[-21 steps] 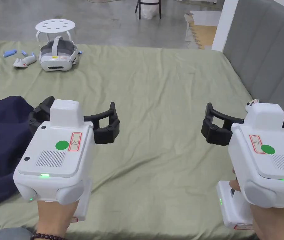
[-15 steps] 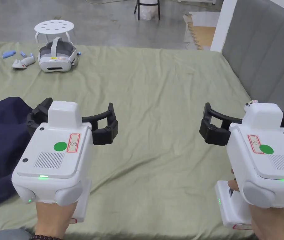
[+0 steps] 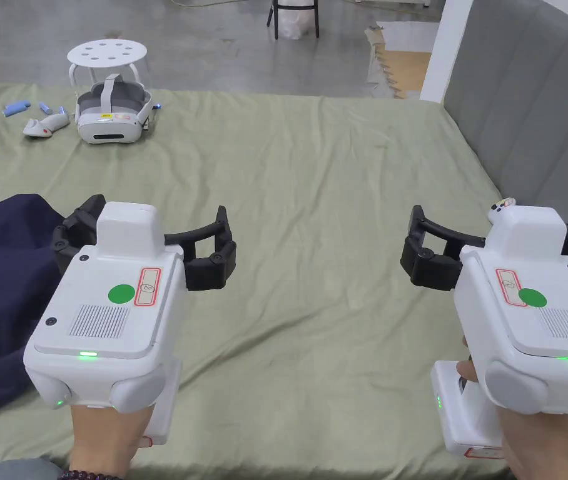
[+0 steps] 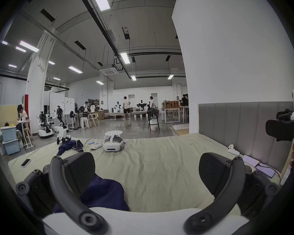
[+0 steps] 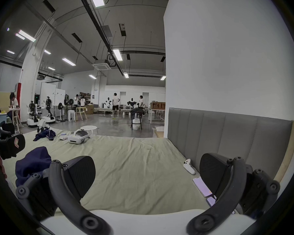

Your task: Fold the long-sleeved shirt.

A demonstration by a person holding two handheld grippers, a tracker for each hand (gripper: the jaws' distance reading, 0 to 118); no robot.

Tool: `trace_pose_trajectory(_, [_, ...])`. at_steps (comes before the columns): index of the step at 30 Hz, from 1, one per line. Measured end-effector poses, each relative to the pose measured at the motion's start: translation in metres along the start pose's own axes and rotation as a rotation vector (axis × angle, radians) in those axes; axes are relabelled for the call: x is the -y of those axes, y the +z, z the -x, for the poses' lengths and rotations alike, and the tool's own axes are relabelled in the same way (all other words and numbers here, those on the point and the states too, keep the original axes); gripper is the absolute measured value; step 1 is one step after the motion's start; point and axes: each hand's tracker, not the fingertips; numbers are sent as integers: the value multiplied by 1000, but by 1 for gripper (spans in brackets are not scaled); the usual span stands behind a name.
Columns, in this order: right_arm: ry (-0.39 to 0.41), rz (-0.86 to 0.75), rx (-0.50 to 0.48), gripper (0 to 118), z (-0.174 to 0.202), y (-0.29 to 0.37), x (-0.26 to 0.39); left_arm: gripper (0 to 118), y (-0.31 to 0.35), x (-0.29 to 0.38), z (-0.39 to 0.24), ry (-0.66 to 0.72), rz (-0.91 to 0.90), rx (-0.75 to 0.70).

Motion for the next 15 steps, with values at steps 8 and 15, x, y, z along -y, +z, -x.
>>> trace_pose_trajectory(8, [-2,-22,-25,118,4,1,-3,110,-1,-2,0,4,-8,-5])
trace_pose_trajectory(15, [2,-3,-11,118,4,-1,-1,110,-1,-4,-1,-12,-14,-1])
